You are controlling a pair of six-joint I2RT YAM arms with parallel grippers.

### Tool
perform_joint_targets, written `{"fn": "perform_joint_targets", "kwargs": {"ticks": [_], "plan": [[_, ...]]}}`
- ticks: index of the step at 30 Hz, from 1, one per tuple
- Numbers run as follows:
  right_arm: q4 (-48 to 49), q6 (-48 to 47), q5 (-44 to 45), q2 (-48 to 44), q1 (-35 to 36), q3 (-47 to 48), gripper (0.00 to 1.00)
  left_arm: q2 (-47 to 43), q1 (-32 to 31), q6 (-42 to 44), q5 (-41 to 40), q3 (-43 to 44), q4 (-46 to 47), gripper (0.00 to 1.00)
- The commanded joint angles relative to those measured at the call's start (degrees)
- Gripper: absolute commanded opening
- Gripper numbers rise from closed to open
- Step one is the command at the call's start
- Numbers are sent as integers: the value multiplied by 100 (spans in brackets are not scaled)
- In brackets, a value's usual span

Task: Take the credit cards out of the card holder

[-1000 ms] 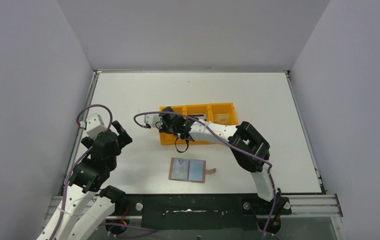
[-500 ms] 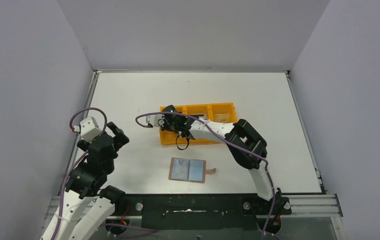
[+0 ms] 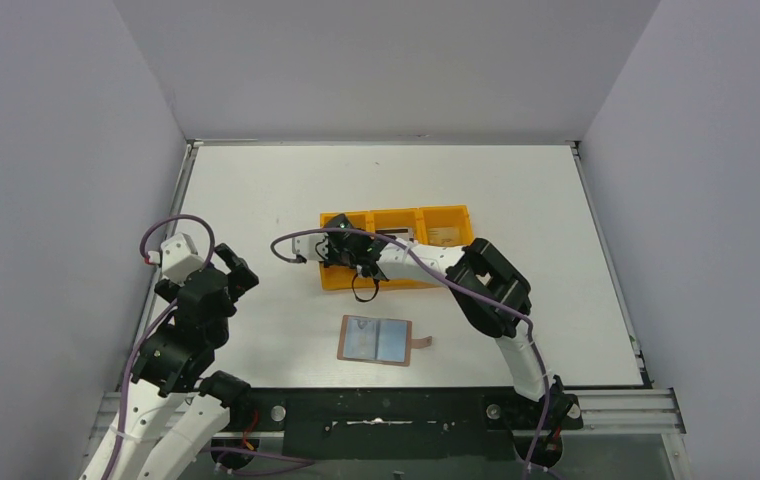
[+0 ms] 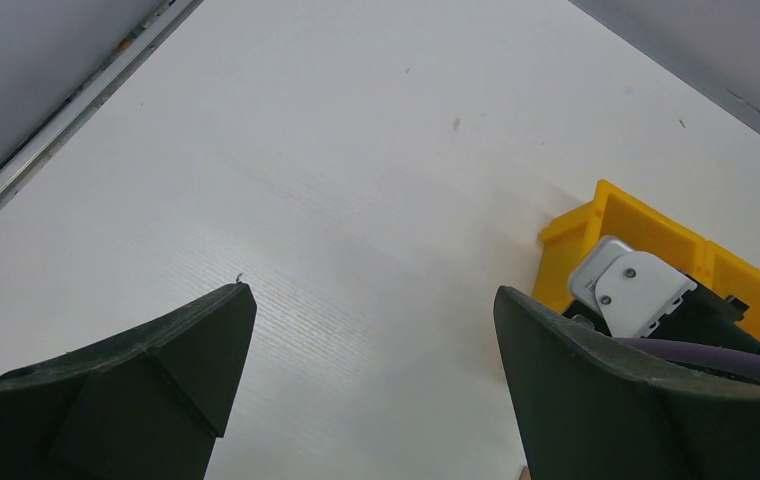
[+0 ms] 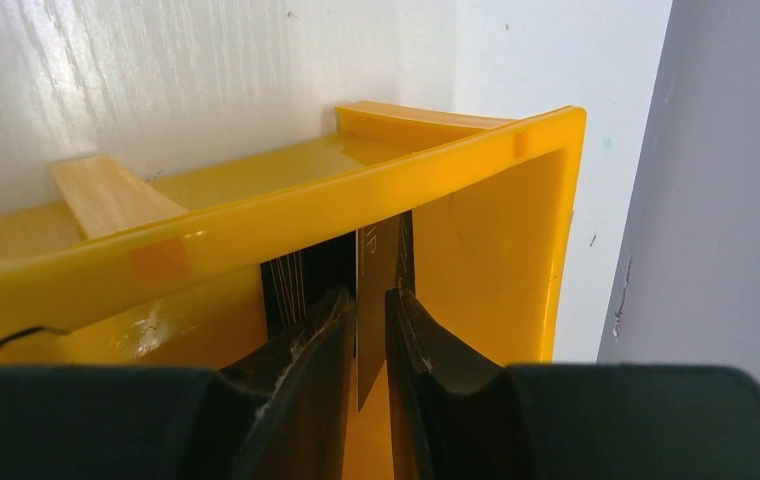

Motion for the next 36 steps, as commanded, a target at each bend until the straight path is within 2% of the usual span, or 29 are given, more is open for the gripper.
{"fn": "perform_joint_targets", "kwargs": {"ticks": [1, 8, 11, 20, 22, 25, 29, 34, 36], "plan": [[31, -31, -122, -76, -52, 13, 20, 38, 39, -9, -28, 269, 105, 92], [-17, -31, -181, -79, -89, 30, 21, 64, 40, 5, -1, 269, 100, 92], [-87, 13, -295, -90, -129, 48, 27, 56, 45, 3, 0, 260, 105, 92], [6, 269, -675, -359, -185, 20, 34, 51, 45, 5, -11, 269, 95, 92], [42, 324, -717, -462, -185, 22, 40, 51, 45, 6, 7, 260, 103, 92], [105, 473, -760, -689, -185, 28, 41, 66, 45, 15, 17, 264, 101, 92], [599, 1100, -846, -1417, -177, -329, 43, 78, 45, 12, 30, 264, 94, 92], [1896, 2590, -562, -2923, -131, -1914, 45, 67, 56, 45, 101, 230, 162, 92], [2109, 3424, -287, -3504, -104, -2451, 46, 110, 69, 89, 169, 215, 214, 92]]}}
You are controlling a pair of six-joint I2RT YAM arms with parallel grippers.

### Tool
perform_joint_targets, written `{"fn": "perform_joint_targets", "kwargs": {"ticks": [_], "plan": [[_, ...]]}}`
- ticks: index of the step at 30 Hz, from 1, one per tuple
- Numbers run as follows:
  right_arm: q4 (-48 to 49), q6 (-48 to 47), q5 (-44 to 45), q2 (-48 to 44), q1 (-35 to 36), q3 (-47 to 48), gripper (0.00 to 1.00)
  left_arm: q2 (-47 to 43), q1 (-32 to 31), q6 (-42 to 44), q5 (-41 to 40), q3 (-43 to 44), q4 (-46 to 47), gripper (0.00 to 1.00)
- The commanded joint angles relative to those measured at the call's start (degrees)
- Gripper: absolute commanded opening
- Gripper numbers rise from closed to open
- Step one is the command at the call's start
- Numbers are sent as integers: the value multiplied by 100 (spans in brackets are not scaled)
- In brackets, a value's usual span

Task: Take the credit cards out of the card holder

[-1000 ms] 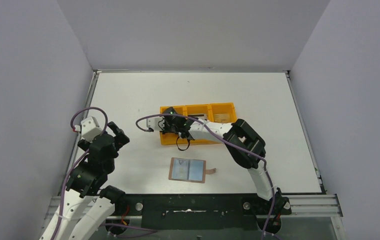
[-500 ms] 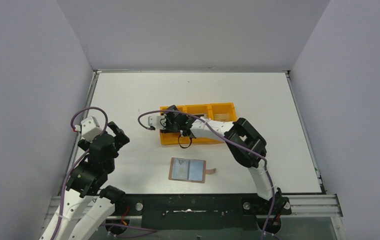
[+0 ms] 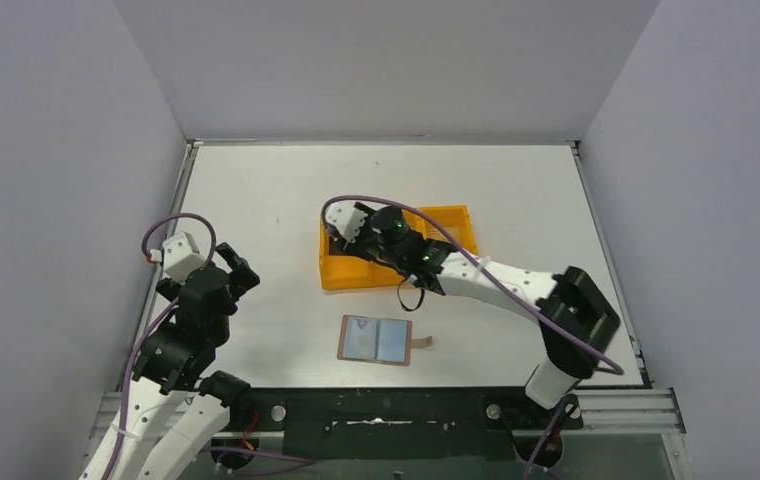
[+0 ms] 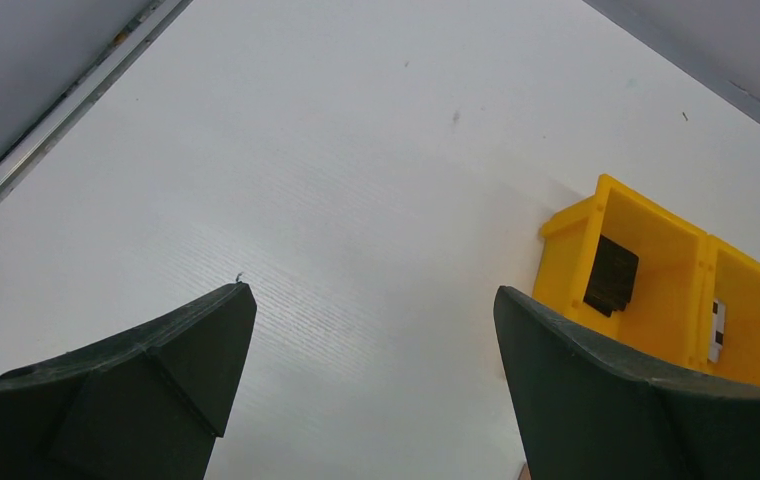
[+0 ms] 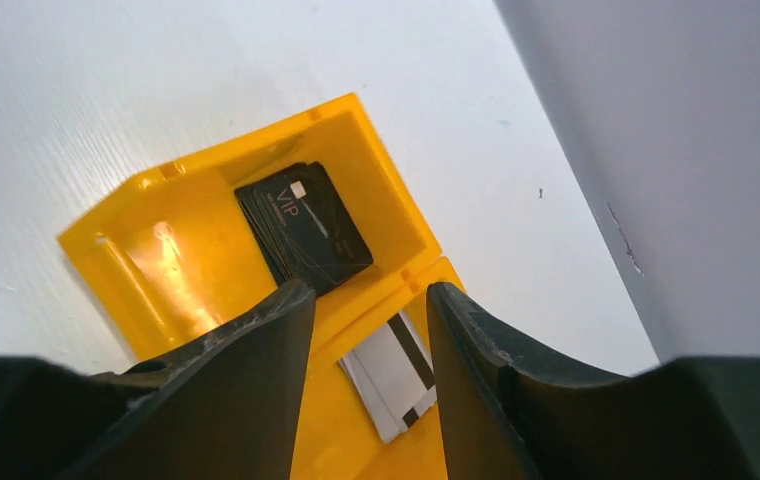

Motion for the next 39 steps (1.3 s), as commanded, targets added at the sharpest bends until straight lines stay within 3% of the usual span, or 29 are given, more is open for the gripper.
{"fn": "perform_joint_targets", "kwargs": {"ticks": [1, 6, 11, 21, 31, 39], "plan": [[1246, 2166, 577, -1485, 71, -978, 49, 84, 56, 106, 146, 216, 230, 92], [473, 4111, 1364, -2519, 110, -1643, 52, 354, 92, 212, 316, 216, 320, 92], [-419, 5646, 1548, -3221, 112, -2146, 53, 561, 145, 270, 415, 234, 358, 92], [-1296, 7952, 1647, -3491, 318, -2849, 53, 649, 165, 321, 534, 188, 432, 92], [-1801, 9091, 3169, -2247, 1868, -2266, 48, 583, 168, 417, 874, 114, 590, 92], [-2332, 9715, 3611, -761, 2575, -1194, 43, 703, 180, 518, 1065, 102, 710, 92]]}}
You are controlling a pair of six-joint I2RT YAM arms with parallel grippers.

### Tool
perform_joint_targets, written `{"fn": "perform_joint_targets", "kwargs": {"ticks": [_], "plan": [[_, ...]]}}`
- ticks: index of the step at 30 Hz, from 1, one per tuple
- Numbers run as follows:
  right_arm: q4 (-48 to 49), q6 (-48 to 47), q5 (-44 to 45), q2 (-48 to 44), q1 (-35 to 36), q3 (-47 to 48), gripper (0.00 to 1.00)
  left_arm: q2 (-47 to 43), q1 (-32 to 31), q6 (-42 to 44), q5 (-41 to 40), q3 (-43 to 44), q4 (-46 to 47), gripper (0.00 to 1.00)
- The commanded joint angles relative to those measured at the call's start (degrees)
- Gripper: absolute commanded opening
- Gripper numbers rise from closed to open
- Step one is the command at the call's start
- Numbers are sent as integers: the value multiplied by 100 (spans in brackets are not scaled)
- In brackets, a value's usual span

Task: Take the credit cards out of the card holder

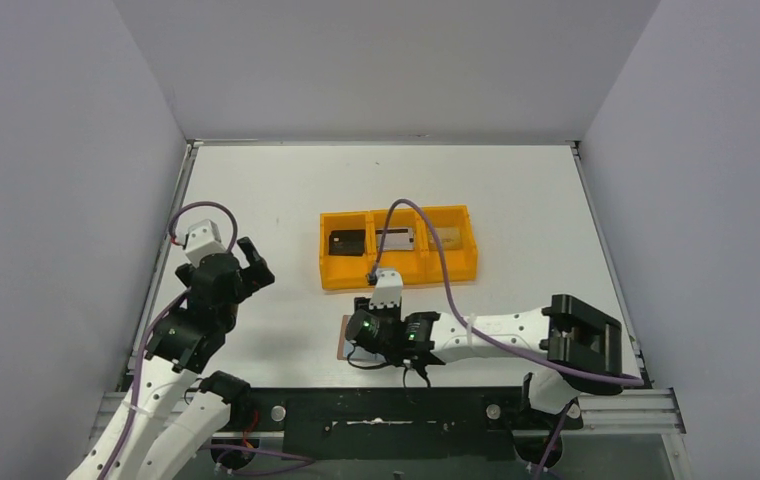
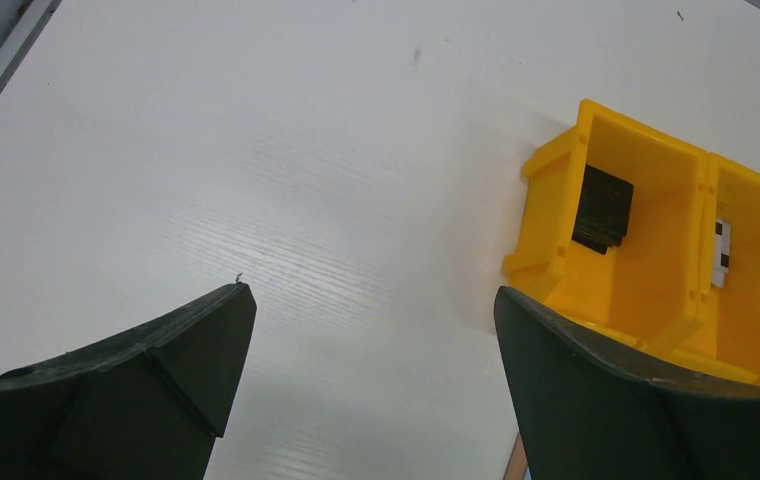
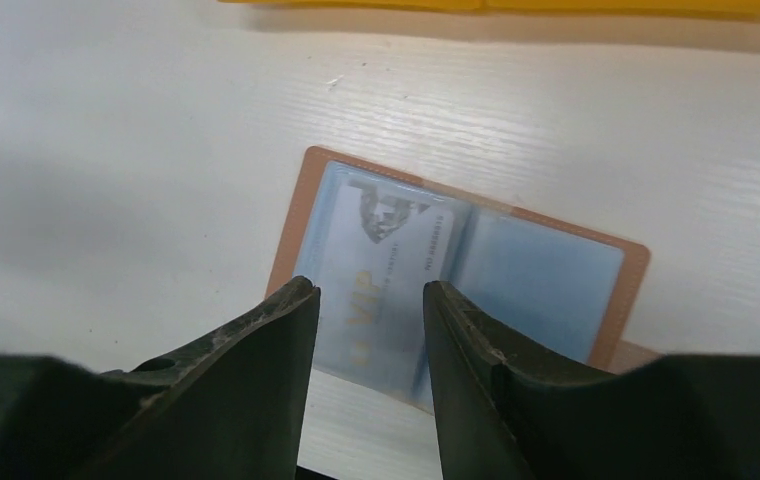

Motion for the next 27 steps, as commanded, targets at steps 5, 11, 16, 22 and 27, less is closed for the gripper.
{"fn": "perform_joint_targets", "kwargs": {"ticks": [5, 11, 16, 22, 27], "plan": [[-888, 769, 689, 1325, 359, 1280, 41, 111, 61, 172, 189, 84, 421, 92], [-1361, 1047, 533, 2071, 439, 1790, 33, 232, 56, 184, 284, 80, 430, 92], [-1322, 1118, 518, 2123, 509, 1878, 25, 397, 53, 202, 367, 67, 454, 92], [-952, 579, 568, 1998, 516, 1730, 2, 509, 61, 266, 504, 119, 492, 92], [-739, 30, 565, 1604, 473, 1504, 0, 438, 95, 272, 385, 94, 507, 92]]}}
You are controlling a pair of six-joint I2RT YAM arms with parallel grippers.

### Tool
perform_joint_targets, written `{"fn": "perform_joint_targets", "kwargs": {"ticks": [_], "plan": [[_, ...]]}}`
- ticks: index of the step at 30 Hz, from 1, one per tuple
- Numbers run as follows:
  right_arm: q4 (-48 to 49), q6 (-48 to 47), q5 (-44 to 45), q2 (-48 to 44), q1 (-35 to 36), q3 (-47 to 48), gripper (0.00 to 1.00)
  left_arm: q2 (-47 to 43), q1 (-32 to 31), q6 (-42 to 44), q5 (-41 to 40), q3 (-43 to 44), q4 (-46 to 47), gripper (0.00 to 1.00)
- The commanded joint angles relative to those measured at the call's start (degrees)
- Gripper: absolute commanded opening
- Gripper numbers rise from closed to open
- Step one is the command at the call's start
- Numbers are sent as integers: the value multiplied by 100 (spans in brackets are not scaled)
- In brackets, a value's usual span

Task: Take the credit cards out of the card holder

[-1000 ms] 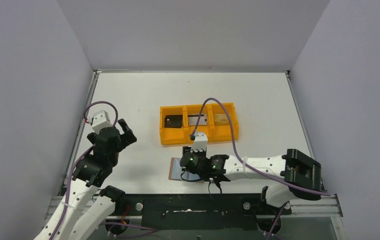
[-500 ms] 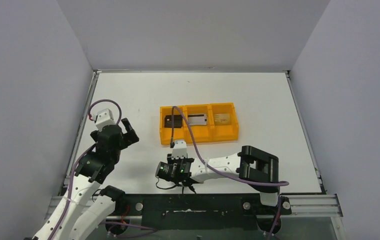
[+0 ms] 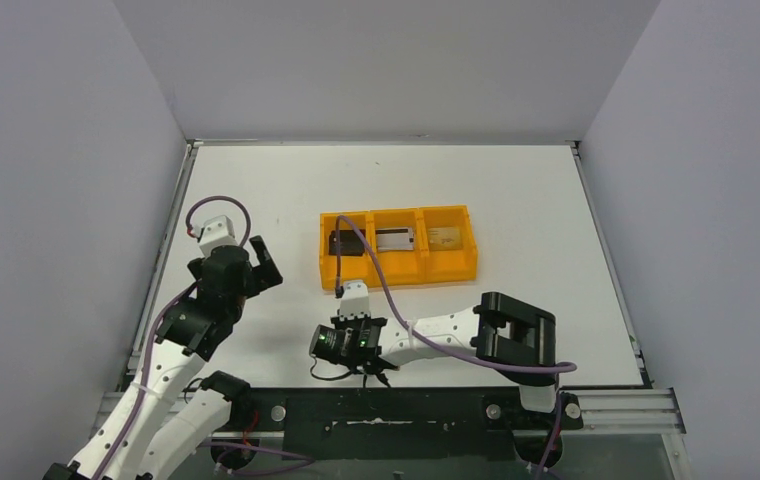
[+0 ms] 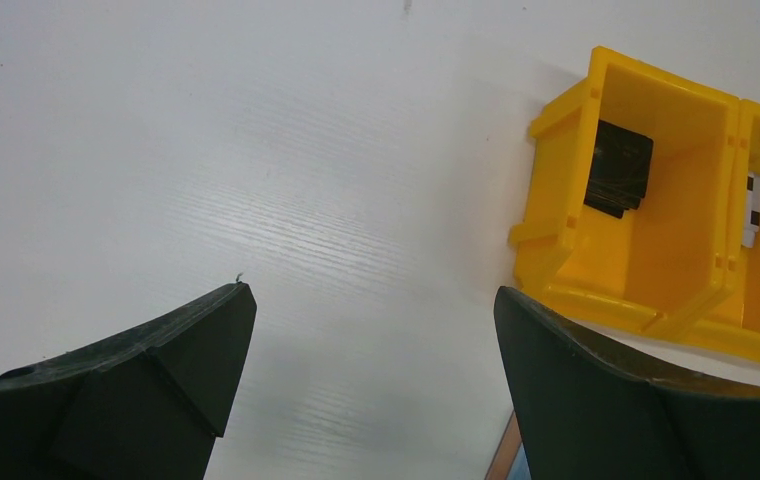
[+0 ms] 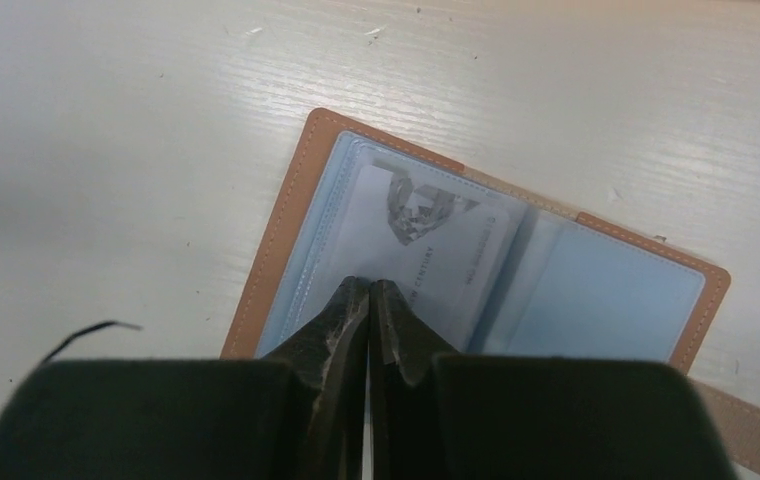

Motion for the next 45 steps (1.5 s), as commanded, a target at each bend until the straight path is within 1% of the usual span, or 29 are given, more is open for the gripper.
{"fn": "perform_joint_targets", "kwargs": {"ticks": [1, 3, 7, 11, 12, 17, 20, 23, 25, 27, 30, 33, 35, 36, 38, 45], "plan": [[357, -540, 168, -572, 14, -259, 0, -86, 68, 103, -50, 95, 372, 92], [471, -610, 157, -783, 23, -362, 1, -70, 68, 100, -49, 96, 356, 92], [422, -467, 169, -896, 25, -461, 22, -17, 68, 108, -8, 117, 360, 92], [351, -312, 115, -746, 19, -414, 42, 10, 74, 131, 29, 124, 390, 92], [345, -310, 80, -678, 18, -383, 44, 6, 77, 135, 30, 122, 397, 92], [124, -291, 51, -263, 6, -53, 46, -77, 77, 135, 31, 117, 387, 92], [-185, -321, 53, 63, 5, 195, 46, -138, 77, 130, 2, 98, 399, 92], [-617, -186, 140, 349, 13, 393, 44, -148, 85, 135, 5, 97, 401, 92], [-931, -32, 228, 453, 15, 481, 38, -129, 86, 140, 21, 91, 416, 92], [-1052, 66, 339, 418, 33, 442, 30, -92, 94, 151, 50, 95, 427, 92], [-937, -31, 388, 314, 15, 273, 18, -23, 124, 169, 96, 104, 448, 92], [-745, -248, 336, 224, -8, 151, 12, 15, 138, 179, 116, 107, 455, 92], [-604, -438, 301, 148, -8, 107, 6, 37, 134, 179, 118, 98, 445, 92], [-457, -571, 263, 93, 0, 54, 5, 41, 138, 179, 121, 95, 444, 92], [-113, -827, 187, -71, -7, -136, 0, 61, 138, 179, 121, 106, 445, 92], [653, -1464, -29, -815, 82, -685, 0, 86, 138, 162, 76, 102, 409, 92]]}}
